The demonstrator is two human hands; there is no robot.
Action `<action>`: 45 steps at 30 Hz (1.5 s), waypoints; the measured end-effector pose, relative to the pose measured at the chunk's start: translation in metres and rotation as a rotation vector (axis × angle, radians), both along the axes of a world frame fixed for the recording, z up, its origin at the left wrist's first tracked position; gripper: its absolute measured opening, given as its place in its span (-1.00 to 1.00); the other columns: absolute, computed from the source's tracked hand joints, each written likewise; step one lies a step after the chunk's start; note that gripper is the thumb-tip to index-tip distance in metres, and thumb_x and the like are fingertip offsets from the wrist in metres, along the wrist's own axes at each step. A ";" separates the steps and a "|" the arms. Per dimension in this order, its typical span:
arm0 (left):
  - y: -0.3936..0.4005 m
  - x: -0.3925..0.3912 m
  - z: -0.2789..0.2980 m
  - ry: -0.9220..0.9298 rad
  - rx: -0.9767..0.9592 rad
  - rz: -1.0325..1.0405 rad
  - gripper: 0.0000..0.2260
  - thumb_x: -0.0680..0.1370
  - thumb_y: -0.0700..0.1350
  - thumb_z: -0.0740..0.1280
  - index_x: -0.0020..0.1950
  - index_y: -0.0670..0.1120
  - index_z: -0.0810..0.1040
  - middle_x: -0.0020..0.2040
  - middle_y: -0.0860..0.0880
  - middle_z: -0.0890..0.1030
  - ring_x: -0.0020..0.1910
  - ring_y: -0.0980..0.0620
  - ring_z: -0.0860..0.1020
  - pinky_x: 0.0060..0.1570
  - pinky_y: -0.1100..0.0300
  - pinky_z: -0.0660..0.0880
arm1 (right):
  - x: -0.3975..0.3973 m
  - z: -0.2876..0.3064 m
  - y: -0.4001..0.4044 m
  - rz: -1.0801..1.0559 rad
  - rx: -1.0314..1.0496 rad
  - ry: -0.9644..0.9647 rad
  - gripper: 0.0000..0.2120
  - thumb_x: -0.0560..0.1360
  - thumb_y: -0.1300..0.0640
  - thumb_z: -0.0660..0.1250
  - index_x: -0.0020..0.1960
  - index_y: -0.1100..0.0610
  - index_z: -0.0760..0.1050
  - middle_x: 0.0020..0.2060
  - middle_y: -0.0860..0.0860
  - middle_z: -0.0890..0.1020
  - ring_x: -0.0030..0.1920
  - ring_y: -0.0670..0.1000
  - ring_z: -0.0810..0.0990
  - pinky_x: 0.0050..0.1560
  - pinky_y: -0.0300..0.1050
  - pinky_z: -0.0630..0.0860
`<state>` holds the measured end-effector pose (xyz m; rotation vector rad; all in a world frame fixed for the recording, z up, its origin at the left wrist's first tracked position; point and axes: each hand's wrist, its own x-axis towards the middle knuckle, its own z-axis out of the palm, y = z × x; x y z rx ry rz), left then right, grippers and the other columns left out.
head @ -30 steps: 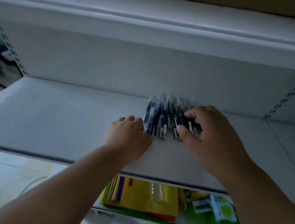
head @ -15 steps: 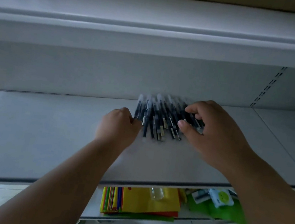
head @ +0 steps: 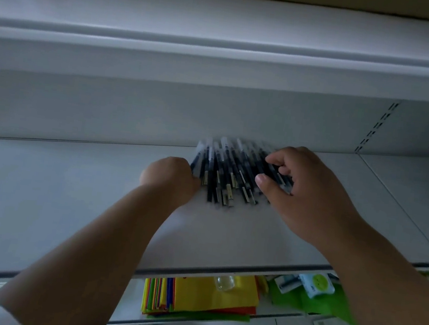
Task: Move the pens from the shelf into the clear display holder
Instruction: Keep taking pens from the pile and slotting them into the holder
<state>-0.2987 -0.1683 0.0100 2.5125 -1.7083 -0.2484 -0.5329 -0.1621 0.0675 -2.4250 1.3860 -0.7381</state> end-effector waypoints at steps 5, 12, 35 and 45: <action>0.027 0.002 -0.002 0.229 -0.230 0.018 -0.81 0.59 -0.04 0.19 -0.19 -0.08 0.38 -0.29 -0.02 0.43 -0.34 0.01 0.39 -0.43 0.17 0.24 | -0.002 -0.003 -0.005 -0.007 0.006 -0.023 -0.66 0.51 -0.13 0.28 0.22 -0.02 0.46 0.07 -0.13 0.49 0.03 -0.11 0.48 -0.12 -0.31 0.37; 0.078 -0.021 -0.002 1.348 -0.591 0.070 -0.82 0.64 -0.29 0.14 -0.16 -0.19 0.38 -0.34 -0.05 0.36 -0.48 0.06 0.22 -0.51 0.20 0.17 | 0.009 -0.029 -0.036 -0.095 0.064 0.008 -0.78 0.52 0.01 0.38 0.11 0.09 0.52 -0.05 -0.05 0.56 -0.08 -0.06 0.50 -0.05 -0.13 0.46; 0.098 -0.018 -0.009 1.486 -0.392 0.188 -0.79 0.65 -0.34 0.06 0.07 -0.21 0.49 -0.32 -0.07 0.46 -0.43 0.03 0.33 -0.37 0.13 0.27 | 0.049 -0.056 -0.027 -0.300 0.243 0.115 -0.84 0.49 0.15 0.27 -0.25 0.11 0.38 -0.26 0.17 0.62 -0.15 0.19 0.63 -0.28 -0.10 0.44; 0.097 -0.034 0.000 1.547 -0.409 0.124 -0.81 0.67 -0.23 0.14 0.14 -0.13 0.54 -0.42 0.04 0.28 -0.49 0.10 0.19 -0.50 0.23 0.15 | 0.019 -0.047 -0.012 -0.417 0.359 -0.904 -0.92 0.47 0.26 0.25 -0.14 0.11 0.39 -0.27 0.04 0.69 -0.31 0.02 0.68 -0.39 -0.13 0.44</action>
